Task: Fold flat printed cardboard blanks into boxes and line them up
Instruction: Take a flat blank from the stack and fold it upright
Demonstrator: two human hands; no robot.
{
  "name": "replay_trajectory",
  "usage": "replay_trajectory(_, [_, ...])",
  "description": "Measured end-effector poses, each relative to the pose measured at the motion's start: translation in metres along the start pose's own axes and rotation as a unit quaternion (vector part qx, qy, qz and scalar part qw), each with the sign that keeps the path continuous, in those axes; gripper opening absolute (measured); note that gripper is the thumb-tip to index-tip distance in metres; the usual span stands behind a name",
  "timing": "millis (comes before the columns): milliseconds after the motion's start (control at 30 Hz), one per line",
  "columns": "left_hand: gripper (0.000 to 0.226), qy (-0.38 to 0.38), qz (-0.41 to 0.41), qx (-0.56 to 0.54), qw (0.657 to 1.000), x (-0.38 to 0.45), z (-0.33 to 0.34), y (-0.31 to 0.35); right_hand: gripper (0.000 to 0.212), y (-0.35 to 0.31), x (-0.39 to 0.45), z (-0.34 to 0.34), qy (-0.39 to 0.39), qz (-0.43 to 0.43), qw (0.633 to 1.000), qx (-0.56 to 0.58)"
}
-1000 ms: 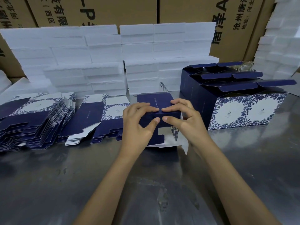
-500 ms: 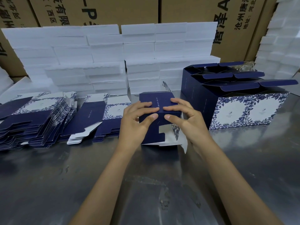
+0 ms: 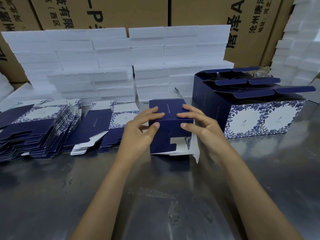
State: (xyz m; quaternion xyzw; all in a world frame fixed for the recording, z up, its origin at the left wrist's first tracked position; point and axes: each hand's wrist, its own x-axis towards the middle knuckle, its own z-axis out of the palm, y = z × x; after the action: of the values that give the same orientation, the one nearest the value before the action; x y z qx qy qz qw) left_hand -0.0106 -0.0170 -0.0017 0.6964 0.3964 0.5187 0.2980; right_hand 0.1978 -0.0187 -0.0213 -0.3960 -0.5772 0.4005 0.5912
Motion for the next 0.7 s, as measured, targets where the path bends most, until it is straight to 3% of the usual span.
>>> replay_trajectory(100, [0.048,-0.026,0.060,0.096,0.993,-0.007,0.008,0.005,0.032,0.001,0.000,0.000,0.014,0.000,1.000,0.007])
replay_trajectory(267, [0.065,-0.119,0.143,0.316,0.930,-0.011,0.017,-0.004,0.027,-0.003,-0.003,0.001,0.038,0.031,0.999,0.017])
replay_trajectory(467, [0.031,0.002,0.160,0.296,0.942,-0.009,0.018,-0.017,0.042,-0.010,-0.001,-0.001,0.022,0.082,0.993,0.086])
replay_trajectory(600, [0.035,-0.003,0.158,0.305,0.939,-0.010,0.017,-0.021,0.062,-0.008,-0.001,0.001,0.020,0.115,0.987,0.112])
replay_trajectory(700, [0.056,-0.047,0.145,0.306,0.940,-0.011,0.016,-0.020,0.067,-0.004,-0.001,0.002,0.014,0.134,0.988,0.082])
